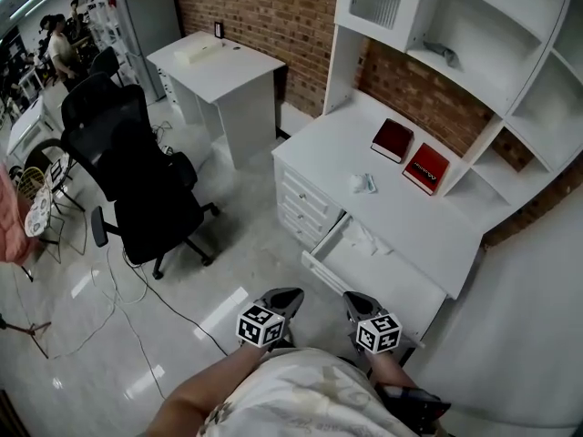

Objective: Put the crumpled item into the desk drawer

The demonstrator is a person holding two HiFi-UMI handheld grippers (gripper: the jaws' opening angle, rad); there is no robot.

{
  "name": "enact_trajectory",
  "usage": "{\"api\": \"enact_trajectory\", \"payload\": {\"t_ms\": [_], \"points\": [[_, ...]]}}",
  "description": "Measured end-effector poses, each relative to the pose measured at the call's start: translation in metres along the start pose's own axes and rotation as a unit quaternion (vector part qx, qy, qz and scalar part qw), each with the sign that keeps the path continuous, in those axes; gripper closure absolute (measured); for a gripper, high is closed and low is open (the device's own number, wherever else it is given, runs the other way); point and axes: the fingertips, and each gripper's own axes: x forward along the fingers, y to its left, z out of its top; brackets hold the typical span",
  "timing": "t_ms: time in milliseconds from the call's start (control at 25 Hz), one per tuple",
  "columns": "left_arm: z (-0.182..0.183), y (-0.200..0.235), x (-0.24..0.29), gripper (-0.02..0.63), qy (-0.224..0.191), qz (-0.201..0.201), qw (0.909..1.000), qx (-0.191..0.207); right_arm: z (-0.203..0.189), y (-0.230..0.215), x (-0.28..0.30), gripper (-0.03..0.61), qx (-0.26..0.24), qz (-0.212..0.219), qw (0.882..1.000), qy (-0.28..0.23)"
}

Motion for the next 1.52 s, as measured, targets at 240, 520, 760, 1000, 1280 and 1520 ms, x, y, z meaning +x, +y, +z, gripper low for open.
{"api": "enact_trajectory", "payload": {"t_ms": [240, 520, 760, 1000, 1280, 1520], "points": [[0.005, 0.025, -0.012, 0.580, 0.007, -0.017, 0.9998, 0.005, 0.009, 0.008, 0.023, 0.555, 0.001, -0.022, 1.000, -0.004], [0.006, 0.051, -0.025, 0.580, 0.008, -0.019, 0.9997, 0.008, 0.015, 0.016, 0.047, 0.555, 0.010, -0.036, 0.999, -0.005], [0.014, 0.061, -0.024, 0.580, 0.002, -0.024, 0.9997, 0.008, 0.027, 0.019, 0.057, 0.555, -0.003, -0.037, 0.999, 0.000], [0.014, 0.073, -0.024, 0.580, 0.004, -0.018, 0.9998, -0.001, 0.029, 0.013, 0.065, 0.555, 0.004, -0.044, 0.999, 0.006], [0.023, 0.090, -0.019, 0.580, 0.005, -0.007, 1.0000, -0.003, 0.037, 0.006, 0.086, 0.555, 0.011, -0.033, 0.999, 0.006], [0.031, 0.108, -0.007, 0.580, 0.010, 0.008, 0.9999, -0.004, 0.050, -0.008, 0.111, 0.555, 0.012, -0.024, 1.000, 0.001]]}}
